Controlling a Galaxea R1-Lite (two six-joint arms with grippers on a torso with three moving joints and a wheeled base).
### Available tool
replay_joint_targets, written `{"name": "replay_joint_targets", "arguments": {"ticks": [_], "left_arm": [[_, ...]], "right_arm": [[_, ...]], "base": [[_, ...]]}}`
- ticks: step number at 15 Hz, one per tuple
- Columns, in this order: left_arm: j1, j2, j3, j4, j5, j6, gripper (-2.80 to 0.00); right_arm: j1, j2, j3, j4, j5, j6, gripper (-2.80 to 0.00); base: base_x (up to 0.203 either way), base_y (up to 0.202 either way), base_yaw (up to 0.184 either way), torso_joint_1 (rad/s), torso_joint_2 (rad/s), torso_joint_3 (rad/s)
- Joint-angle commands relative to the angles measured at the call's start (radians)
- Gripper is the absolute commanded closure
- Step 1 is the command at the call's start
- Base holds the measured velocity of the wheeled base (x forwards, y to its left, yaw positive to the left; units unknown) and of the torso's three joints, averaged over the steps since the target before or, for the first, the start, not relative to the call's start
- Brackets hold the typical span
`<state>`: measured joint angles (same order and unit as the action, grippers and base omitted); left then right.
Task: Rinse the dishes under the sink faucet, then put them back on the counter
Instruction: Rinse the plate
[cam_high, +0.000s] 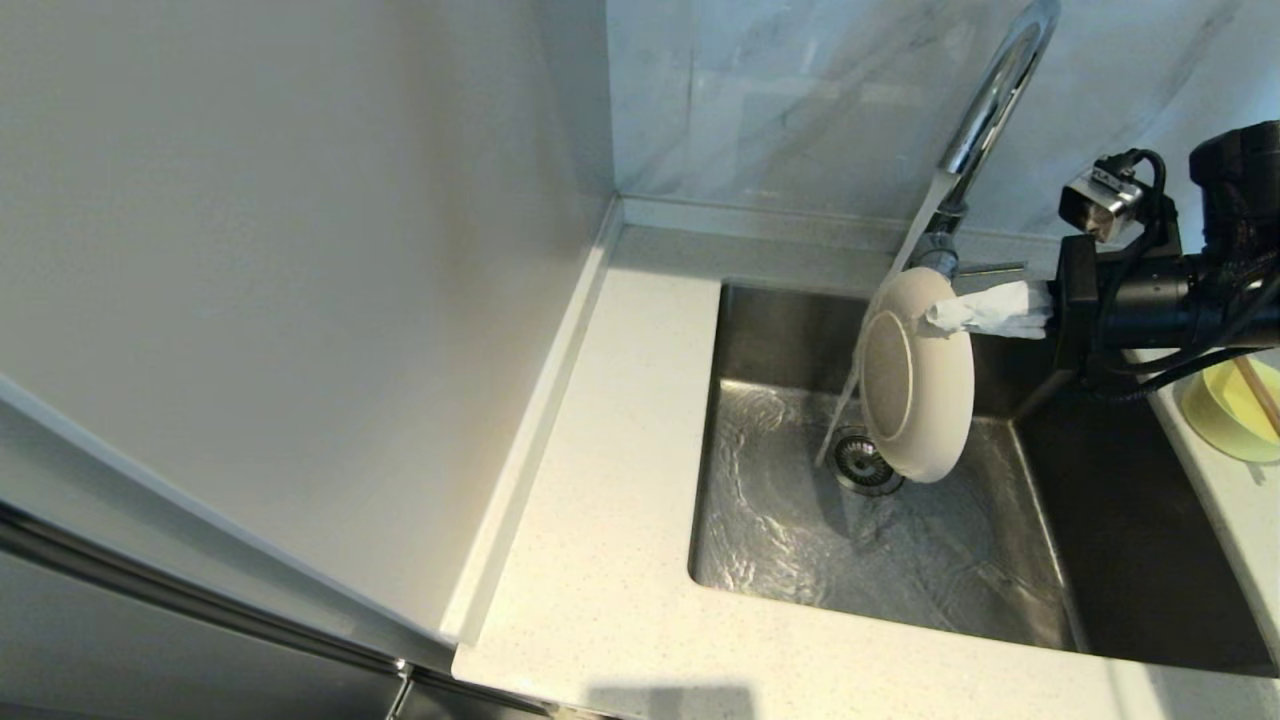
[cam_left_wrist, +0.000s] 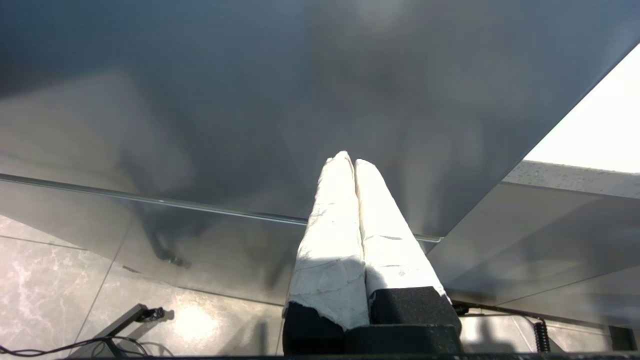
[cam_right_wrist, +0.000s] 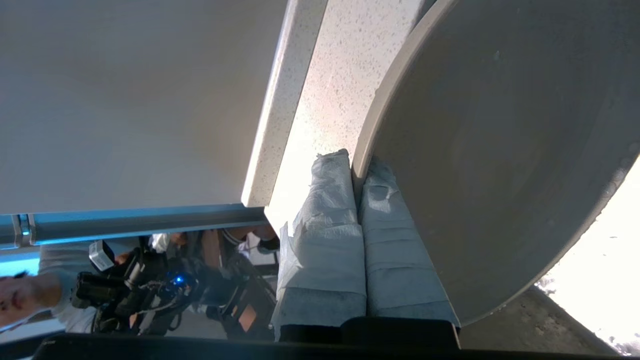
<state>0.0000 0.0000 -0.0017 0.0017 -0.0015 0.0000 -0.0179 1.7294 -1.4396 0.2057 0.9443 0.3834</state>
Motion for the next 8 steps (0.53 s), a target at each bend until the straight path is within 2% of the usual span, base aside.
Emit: {"name": "replay_joint_targets", "arguments": {"ticks": [1,6,8], "left_arm": [[0.000,0.000,0.000,0.000,0.000,0.000,0.00],[0.000,0.001,0.000,0.000,0.000,0.000,0.00],[0.000,0.000,0.000,0.000,0.000,0.000,0.00]], "right_arm": [[0.012,0.028,-0.002,0.001,0.004,0.002,0.00],[0.022,0.065,0.012,0.003,-0.006,0.000,0.00],[0.018,0.069,0.044,0.002,-0.064,-0.002,0.00]], "base": [[0.000,0.000,0.000,0.000,0.00,0.000],[0.000,0.000,0.000,0.000,0.00,0.000],[0.000,0.000,0.000,0.000,0.00,0.000]]}}
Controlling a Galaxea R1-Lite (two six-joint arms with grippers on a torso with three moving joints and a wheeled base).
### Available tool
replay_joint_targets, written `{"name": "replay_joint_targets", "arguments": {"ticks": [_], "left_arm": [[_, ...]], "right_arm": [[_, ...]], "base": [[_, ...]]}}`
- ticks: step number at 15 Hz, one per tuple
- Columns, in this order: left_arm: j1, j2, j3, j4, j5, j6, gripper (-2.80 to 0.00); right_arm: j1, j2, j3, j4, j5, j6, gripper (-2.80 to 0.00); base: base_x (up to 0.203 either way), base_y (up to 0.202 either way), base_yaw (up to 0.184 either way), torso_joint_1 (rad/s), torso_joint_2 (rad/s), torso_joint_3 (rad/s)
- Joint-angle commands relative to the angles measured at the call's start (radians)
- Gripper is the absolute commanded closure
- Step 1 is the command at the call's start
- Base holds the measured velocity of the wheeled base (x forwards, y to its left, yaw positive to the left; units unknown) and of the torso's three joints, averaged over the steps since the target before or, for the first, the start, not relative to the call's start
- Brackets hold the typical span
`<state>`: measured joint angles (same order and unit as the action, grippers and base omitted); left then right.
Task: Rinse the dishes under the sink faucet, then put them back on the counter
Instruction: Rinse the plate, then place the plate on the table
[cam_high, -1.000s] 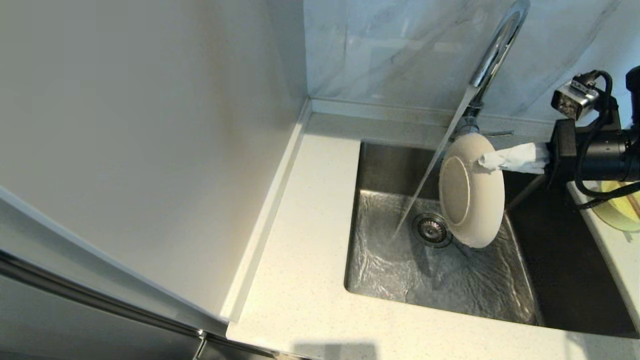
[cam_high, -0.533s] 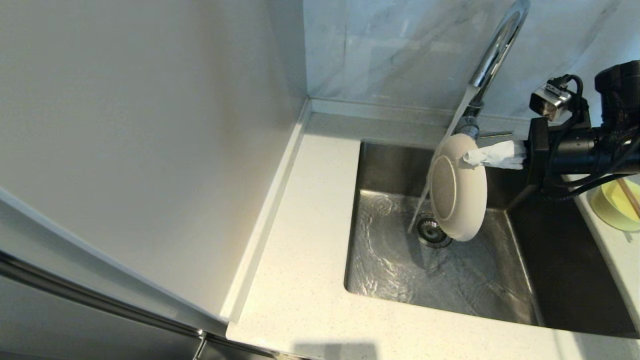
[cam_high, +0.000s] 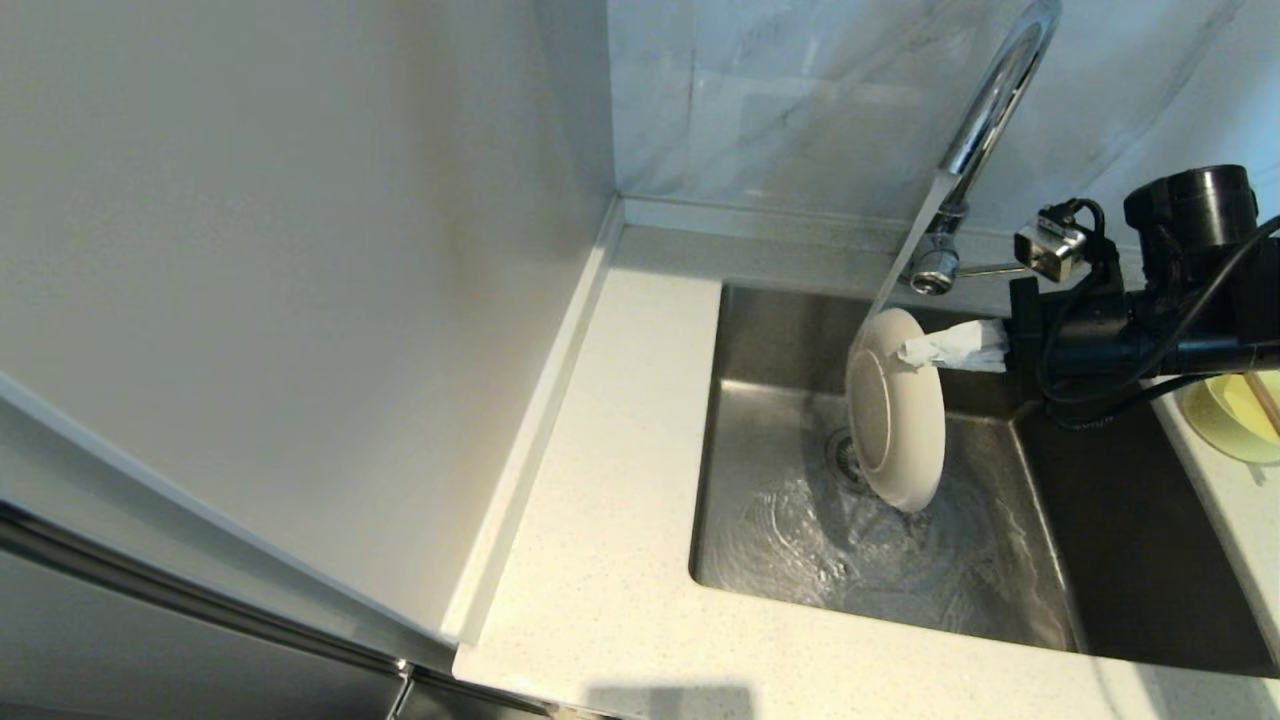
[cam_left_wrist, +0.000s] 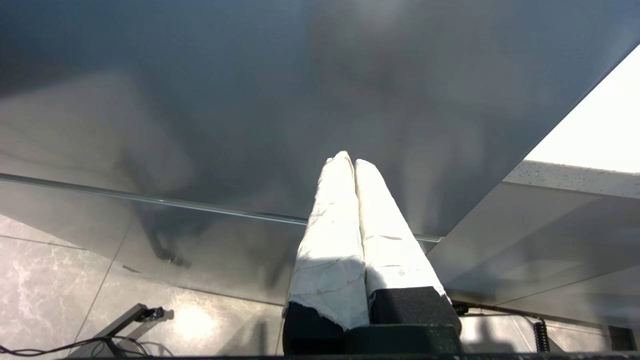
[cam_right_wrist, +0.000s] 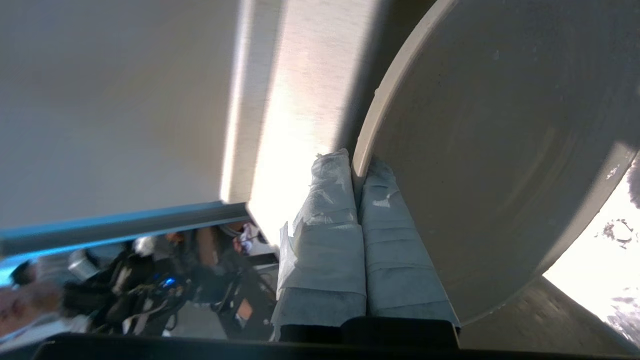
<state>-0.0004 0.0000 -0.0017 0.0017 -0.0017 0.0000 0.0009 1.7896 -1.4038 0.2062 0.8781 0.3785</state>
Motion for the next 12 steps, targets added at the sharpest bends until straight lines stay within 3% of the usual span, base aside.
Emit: {"name": "replay_joint_targets", "arguments": {"ticks": [1,4,9,12], "left_arm": [[0.000,0.000,0.000,0.000,0.000,0.000,0.00],[-0.001,0.000,0.000,0.000,0.000,0.000,0.00],[0.000,0.000,0.000,0.000,0.000,0.000,0.00],[0.000,0.000,0.000,0.000,0.000,0.000,0.00]], "right_arm": [[-0.008,-0.004,0.044,-0.001,-0.030,-0.001,0.00],[-0.057,-0.098,0.183,-0.003,-0.112,-0.068,0.00],[-0.092,-0.323,0.312,-0.005,-0.434,-0.224,0.00],[-0.104,-0.458,0.329,-0.003,-0.534,-0.225,0.00]], "base": [[0.000,0.000,0.000,0.000,0.00,0.000],[0.000,0.000,0.000,0.000,0.00,0.000],[0.000,0.000,0.000,0.000,0.00,0.000],[0.000,0.000,0.000,0.000,0.00,0.000]]}}
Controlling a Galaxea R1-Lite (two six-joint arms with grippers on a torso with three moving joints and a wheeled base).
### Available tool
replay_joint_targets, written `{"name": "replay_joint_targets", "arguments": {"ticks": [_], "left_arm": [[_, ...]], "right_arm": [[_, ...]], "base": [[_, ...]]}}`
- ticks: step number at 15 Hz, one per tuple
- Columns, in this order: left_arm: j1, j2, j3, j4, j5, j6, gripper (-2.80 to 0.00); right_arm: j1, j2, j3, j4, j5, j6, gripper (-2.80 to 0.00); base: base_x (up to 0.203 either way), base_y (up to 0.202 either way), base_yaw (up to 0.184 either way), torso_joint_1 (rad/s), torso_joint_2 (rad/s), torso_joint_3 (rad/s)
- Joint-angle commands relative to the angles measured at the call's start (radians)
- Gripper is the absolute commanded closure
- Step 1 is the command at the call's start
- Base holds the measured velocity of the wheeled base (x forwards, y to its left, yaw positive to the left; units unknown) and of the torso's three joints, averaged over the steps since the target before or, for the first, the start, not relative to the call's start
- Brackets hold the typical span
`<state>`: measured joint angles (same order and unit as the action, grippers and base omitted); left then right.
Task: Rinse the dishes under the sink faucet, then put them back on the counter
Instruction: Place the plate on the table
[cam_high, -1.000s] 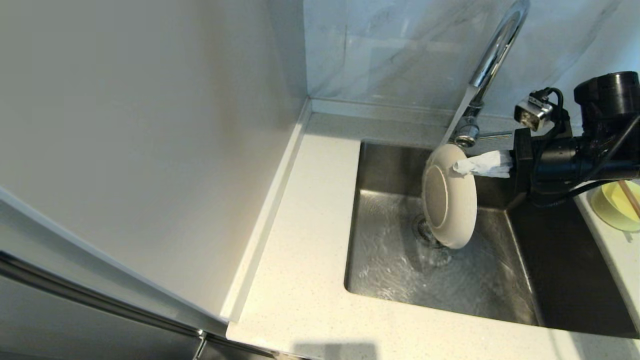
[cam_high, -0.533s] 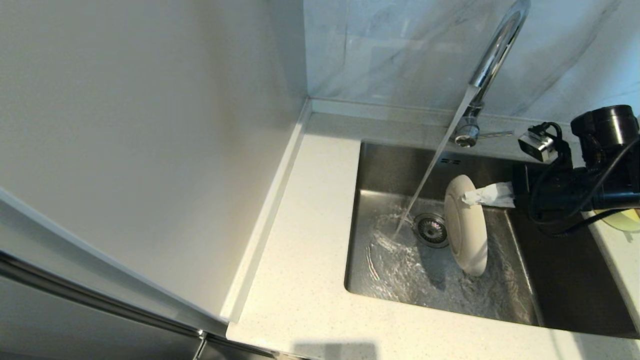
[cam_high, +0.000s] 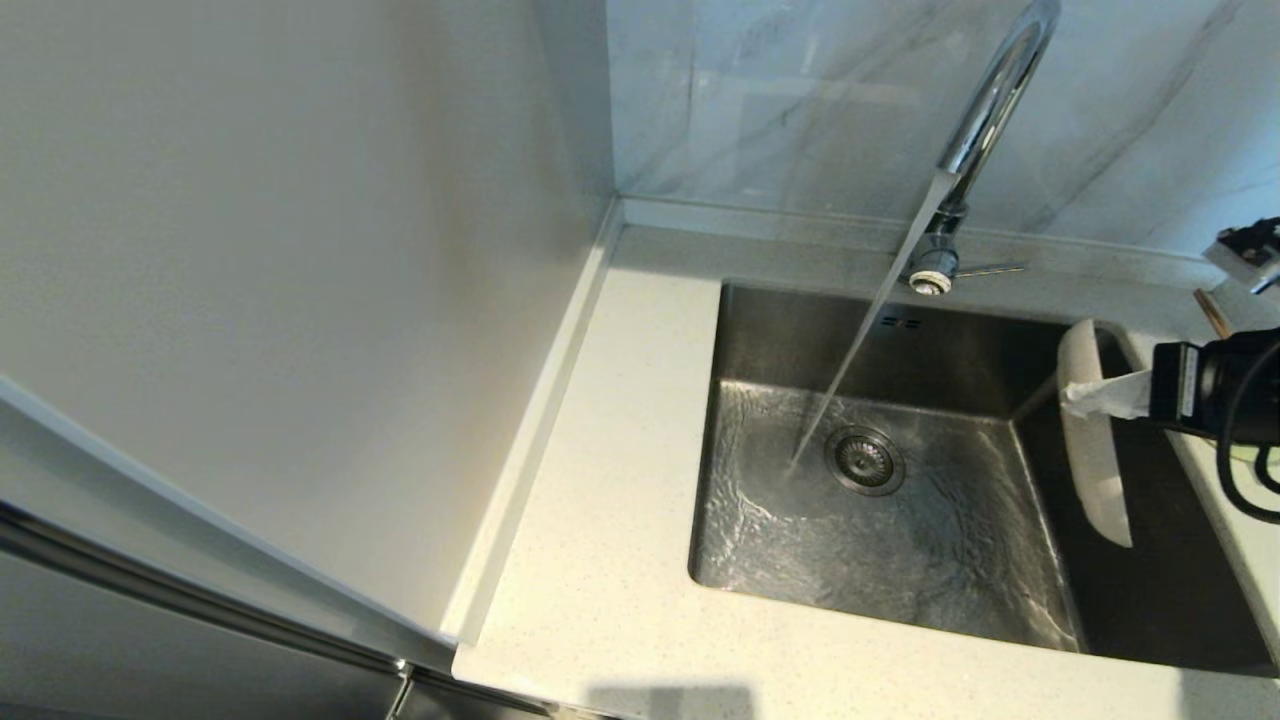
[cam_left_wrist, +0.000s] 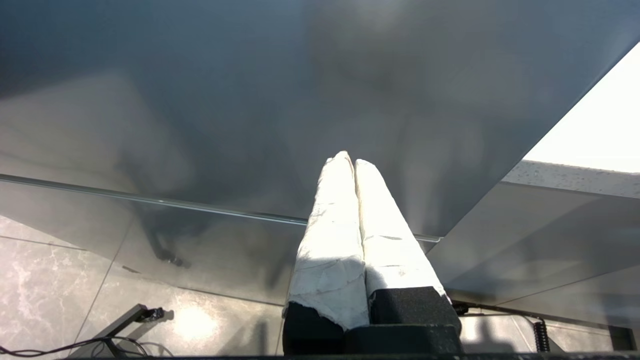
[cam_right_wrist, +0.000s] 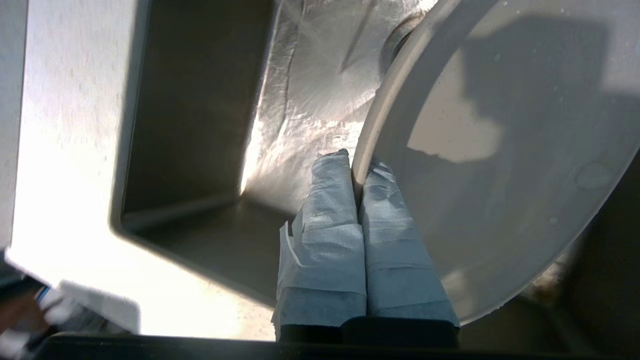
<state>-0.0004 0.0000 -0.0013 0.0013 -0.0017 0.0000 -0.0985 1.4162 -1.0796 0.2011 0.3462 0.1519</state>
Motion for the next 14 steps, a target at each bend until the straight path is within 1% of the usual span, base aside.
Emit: {"name": "replay_joint_targets", "arguments": {"ticks": [1,3,4,5,6,7,8,10,11,12,13,14], "left_arm": [[0.000,0.000,0.000,0.000,0.000,0.000,0.00],[0.000,0.000,0.000,0.000,0.000,0.000,0.00],[0.000,0.000,0.000,0.000,0.000,0.000,0.00],[0.000,0.000,0.000,0.000,0.000,0.000,0.00],[0.000,0.000,0.000,0.000,0.000,0.000,0.00],[0.000,0.000,0.000,0.000,0.000,0.000,0.00],[0.000,0.000,0.000,0.000,0.000,0.000,0.00],[0.000,0.000,0.000,0.000,0.000,0.000,0.00],[0.000,0.000,0.000,0.000,0.000,0.000,0.00],[0.000,0.000,0.000,0.000,0.000,0.000,0.00],[0.000,0.000,0.000,0.000,0.000,0.000,0.00],[0.000,0.000,0.000,0.000,0.000,0.000,0.00]], "right_arm": [[-0.010,-0.137,0.037,0.002,-0.007,0.025,0.00],[0.014,-0.158,0.184,-0.028,-0.025,0.026,0.00],[0.021,-0.147,0.215,-0.082,-0.053,0.028,0.00],[0.025,-0.151,0.208,-0.134,-0.091,0.038,0.00],[0.026,-0.166,0.161,-0.161,-0.133,0.056,0.00],[0.028,-0.174,0.133,-0.160,-0.152,0.063,0.00],[0.036,-0.176,0.143,-0.151,-0.161,0.054,0.00],[0.046,-0.203,0.271,-0.170,-0.196,-0.029,0.00],[0.047,-0.227,0.310,-0.177,-0.209,-0.047,0.00],[0.049,-0.263,0.308,-0.163,-0.223,-0.069,0.00],[0.055,-0.311,0.294,-0.111,-0.237,-0.122,0.00],[0.060,-0.332,0.306,-0.058,-0.276,-0.238,0.00]], "base": [[0.000,0.000,0.000,0.000,0.00,0.000],[0.000,0.000,0.000,0.000,0.00,0.000],[0.000,0.000,0.000,0.000,0.00,0.000],[0.000,0.000,0.000,0.000,0.00,0.000],[0.000,0.000,0.000,0.000,0.00,0.000],[0.000,0.000,0.000,0.000,0.00,0.000],[0.000,0.000,0.000,0.000,0.00,0.000],[0.000,0.000,0.000,0.000,0.00,0.000],[0.000,0.000,0.000,0.000,0.00,0.000],[0.000,0.000,0.000,0.000,0.00,0.000],[0.000,0.000,0.000,0.000,0.00,0.000],[0.000,0.000,0.000,0.000,0.00,0.000]]}}
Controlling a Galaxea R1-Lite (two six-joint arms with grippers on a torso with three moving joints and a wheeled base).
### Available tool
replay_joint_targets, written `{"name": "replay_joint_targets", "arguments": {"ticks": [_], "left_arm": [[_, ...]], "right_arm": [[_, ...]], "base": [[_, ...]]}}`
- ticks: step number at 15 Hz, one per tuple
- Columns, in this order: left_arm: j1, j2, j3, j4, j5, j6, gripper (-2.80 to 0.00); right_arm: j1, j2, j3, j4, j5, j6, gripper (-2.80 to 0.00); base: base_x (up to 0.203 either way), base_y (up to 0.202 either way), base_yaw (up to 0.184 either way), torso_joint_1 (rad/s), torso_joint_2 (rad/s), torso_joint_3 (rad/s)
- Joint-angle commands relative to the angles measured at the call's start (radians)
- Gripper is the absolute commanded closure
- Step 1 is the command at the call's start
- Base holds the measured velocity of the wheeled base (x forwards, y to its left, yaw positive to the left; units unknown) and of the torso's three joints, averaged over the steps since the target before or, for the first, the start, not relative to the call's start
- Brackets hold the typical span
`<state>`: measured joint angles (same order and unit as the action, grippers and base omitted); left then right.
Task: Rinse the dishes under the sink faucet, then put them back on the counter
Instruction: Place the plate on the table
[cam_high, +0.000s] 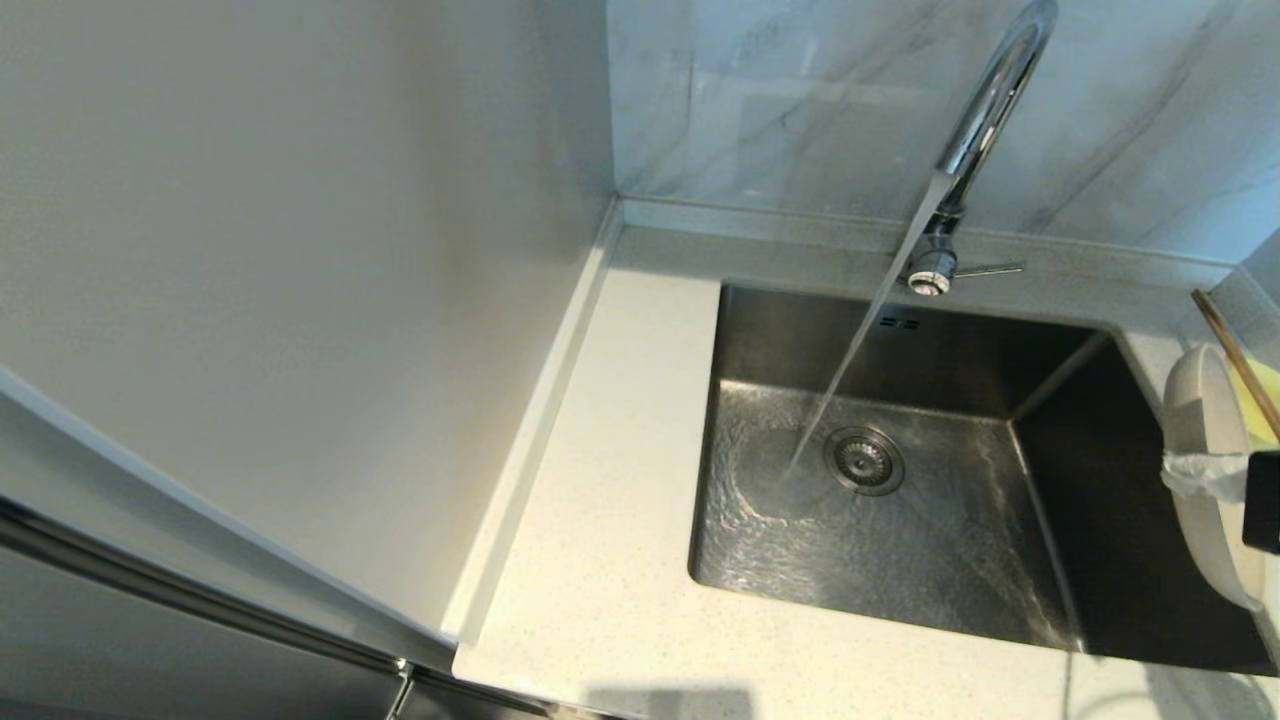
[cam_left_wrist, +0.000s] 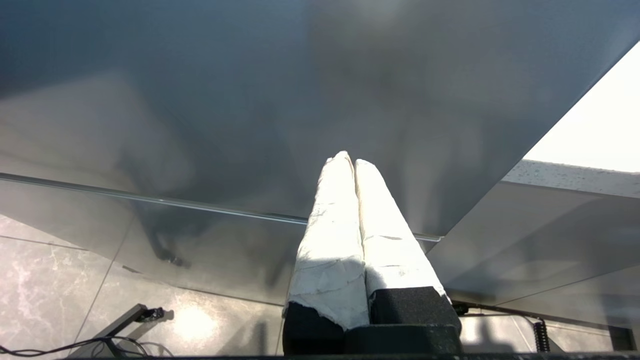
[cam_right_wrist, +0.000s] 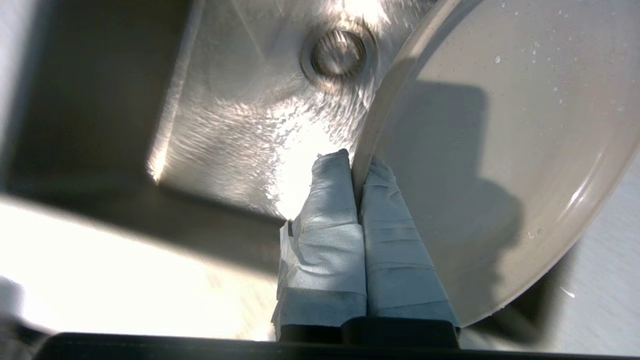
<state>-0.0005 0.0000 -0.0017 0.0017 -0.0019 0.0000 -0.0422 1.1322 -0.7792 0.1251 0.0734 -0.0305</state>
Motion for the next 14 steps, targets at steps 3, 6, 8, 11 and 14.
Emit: {"name": "replay_joint_targets", "arguments": {"ticks": [3,6,8,11,14], "left_arm": [[-0.001,0.000,0.000,0.000,0.000,0.000,0.00],[0.000,0.000,0.000,0.000,0.000,0.000,0.00],[0.000,0.000,0.000,0.000,0.000,0.000,0.00],[0.000,0.000,0.000,0.000,0.000,0.000,0.00],[0.000,0.000,0.001,0.000,0.000,0.000,0.00]], "right_arm": [[0.012,-0.145,0.001,0.101,-0.248,-0.303,0.00],[0.005,-0.230,0.046,0.336,-0.348,-0.359,0.00],[0.004,-0.249,0.110,0.387,-0.355,-0.365,0.00],[-0.017,-0.150,0.119,0.388,-0.355,-0.358,0.00],[-0.036,-0.003,0.089,0.375,-0.354,-0.353,0.00]], "base": [[0.000,0.000,0.000,0.000,0.00,0.000],[0.000,0.000,0.000,0.000,0.00,0.000],[0.000,0.000,0.000,0.000,0.00,0.000],[0.000,0.000,0.000,0.000,0.00,0.000],[0.000,0.000,0.000,0.000,0.00,0.000]]}}
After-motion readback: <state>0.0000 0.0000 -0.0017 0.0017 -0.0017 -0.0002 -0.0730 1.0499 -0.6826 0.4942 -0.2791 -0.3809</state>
